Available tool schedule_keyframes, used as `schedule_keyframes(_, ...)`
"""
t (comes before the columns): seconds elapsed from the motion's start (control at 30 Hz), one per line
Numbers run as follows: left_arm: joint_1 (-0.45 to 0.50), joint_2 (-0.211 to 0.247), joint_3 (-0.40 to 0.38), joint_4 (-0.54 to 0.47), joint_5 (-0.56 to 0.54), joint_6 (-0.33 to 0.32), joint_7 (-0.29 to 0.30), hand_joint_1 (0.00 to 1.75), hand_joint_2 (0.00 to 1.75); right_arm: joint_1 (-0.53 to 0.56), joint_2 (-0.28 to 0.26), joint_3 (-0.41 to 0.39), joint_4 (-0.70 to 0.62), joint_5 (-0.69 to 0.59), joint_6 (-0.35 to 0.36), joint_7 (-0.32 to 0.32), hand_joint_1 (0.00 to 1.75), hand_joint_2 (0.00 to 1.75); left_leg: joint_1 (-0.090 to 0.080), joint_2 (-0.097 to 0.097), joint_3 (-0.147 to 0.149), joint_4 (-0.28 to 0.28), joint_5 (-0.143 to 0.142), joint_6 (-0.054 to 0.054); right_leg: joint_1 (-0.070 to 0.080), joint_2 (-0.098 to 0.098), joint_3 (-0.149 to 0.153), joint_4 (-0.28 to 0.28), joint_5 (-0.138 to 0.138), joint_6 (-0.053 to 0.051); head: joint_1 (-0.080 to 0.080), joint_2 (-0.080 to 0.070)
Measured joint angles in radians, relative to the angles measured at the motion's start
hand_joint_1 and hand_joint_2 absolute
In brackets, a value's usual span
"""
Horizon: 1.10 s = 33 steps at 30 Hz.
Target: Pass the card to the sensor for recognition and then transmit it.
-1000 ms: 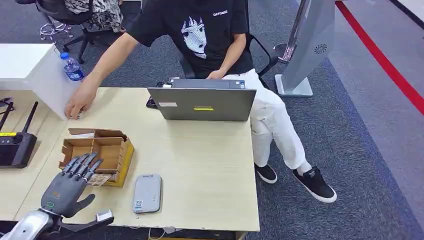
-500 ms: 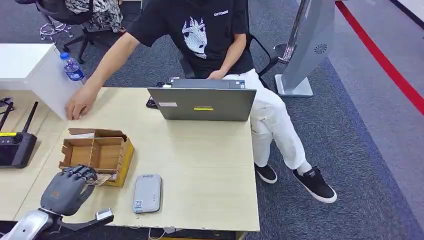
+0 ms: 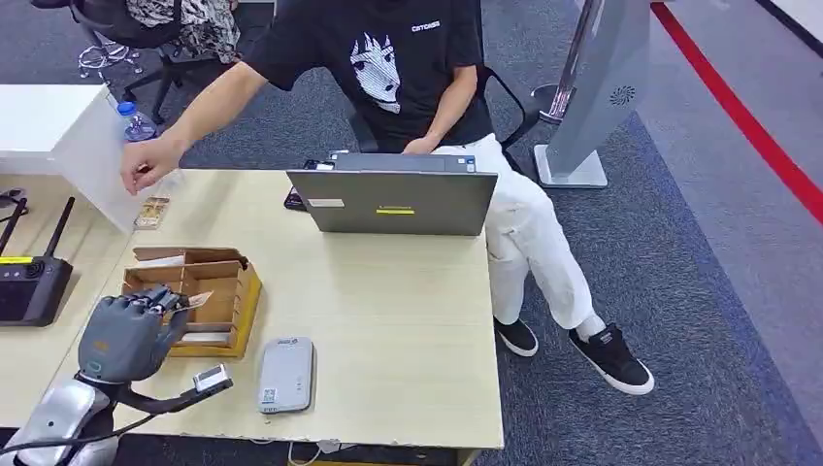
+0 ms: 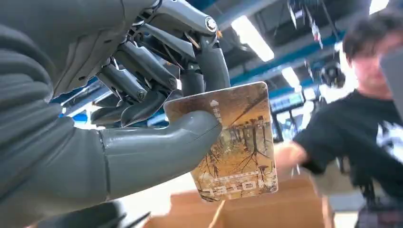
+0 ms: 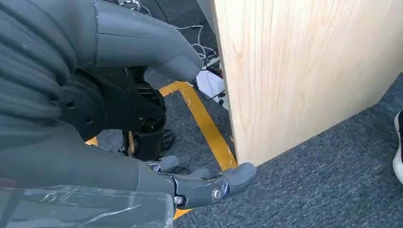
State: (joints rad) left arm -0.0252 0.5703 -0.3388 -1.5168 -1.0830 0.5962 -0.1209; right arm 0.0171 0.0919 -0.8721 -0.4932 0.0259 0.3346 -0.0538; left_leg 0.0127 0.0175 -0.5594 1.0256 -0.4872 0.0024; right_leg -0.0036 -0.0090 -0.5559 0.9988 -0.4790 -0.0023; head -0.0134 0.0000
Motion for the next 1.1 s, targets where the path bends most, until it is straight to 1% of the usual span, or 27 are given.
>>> schedule_keyframes(0.17,-0.067,-0.003,0.000,-0.052,0.009,-0.021,-0.004,1.75,1.75,-0.008,0.002,0.000,0.000,0.000,-0.005,0.000,0.00,1.75,0.000,0.001,0.000,0.000,0.000,0.000,0.000,0.000,0.000,0.000,0.001,-0.001,0.000,0.000)
schedule_keyframes(0.3,-0.104,-0.002,0.000,-0.072,0.009,-0.026,-0.006,1.75,1.75,-0.010,0.002,0.000,0.000,0.002,-0.007,0.000,0.00,1.75,0.000,0.000,-0.001,0.000,0.001,0.000,0.000,0.000,-0.001,0.000,0.001,-0.001,0.000,0.000)
schedule_keyframes(0.6,-0.122,-0.002,0.000,-0.074,0.009,-0.036,-0.006,1.75,1.75,-0.012,0.002,0.000,0.000,0.004,-0.009,0.000,0.00,1.75,0.000,-0.001,-0.001,0.000,0.001,0.000,0.000,-0.001,-0.001,0.000,0.001,-0.001,0.000,0.000)
schedule_keyframes(0.67,-0.205,-0.002,0.000,-0.075,0.009,-0.080,0.005,1.75,1.75,-0.023,0.002,0.000,0.002,0.016,-0.010,-0.003,0.00,1.75,0.000,-0.001,-0.002,0.000,0.002,-0.001,0.000,-0.001,-0.002,0.000,0.002,-0.001,0.000,0.000)
schedule_keyframes(0.7,-0.246,-0.002,0.000,-0.074,0.009,-0.091,0.008,1.75,1.75,-0.029,0.002,0.000,0.006,0.017,-0.013,-0.005,0.00,1.75,0.000,0.000,-0.002,0.000,0.003,-0.001,0.000,0.000,-0.002,0.000,0.003,-0.001,0.000,0.000)
schedule_keyframes(0.73,-0.264,-0.003,-0.001,-0.074,0.008,-0.090,0.010,1.75,1.75,-0.030,0.002,0.000,0.010,0.017,-0.013,-0.006,0.00,1.75,0.000,0.000,-0.002,0.000,0.003,-0.001,0.000,0.000,-0.002,0.000,0.003,-0.001,0.000,0.000)
schedule_keyframes(0.97,-0.277,-0.003,-0.004,-0.064,0.005,-0.089,0.011,1.75,1.75,-0.036,0.002,0.000,0.021,0.017,-0.017,-0.007,0.00,1.75,0.000,0.000,-0.002,0.000,0.003,-0.001,0.000,0.000,-0.003,0.000,0.003,-0.001,0.000,0.000)
schedule_keyframes(1.0,-0.277,-0.003,-0.004,-0.064,0.005,-0.089,0.011,1.68,1.75,-0.036,0.002,0.000,0.022,0.017,-0.017,-0.007,0.00,1.75,0.000,0.000,-0.002,0.000,0.003,-0.001,0.000,0.000,-0.003,0.000,0.003,-0.001,0.000,0.000)
schedule_keyframes(1.03,-0.277,-0.003,-0.004,-0.063,0.004,-0.089,0.011,0.02,1.75,-0.036,0.002,0.000,0.023,0.017,-0.018,-0.007,0.00,1.75,0.000,0.000,-0.002,0.000,0.003,-0.001,0.000,0.000,-0.003,0.000,0.003,-0.001,0.000,0.000)
schedule_keyframes(1.1,-0.276,-0.003,-0.006,-0.060,0.005,-0.087,0.011,0.00,1.75,-0.036,0.002,0.000,0.024,0.017,-0.021,-0.008,0.00,1.75,0.000,0.000,-0.002,0.000,0.003,-0.001,0.000,0.000,-0.003,0.000,0.003,-0.001,0.000,0.000)
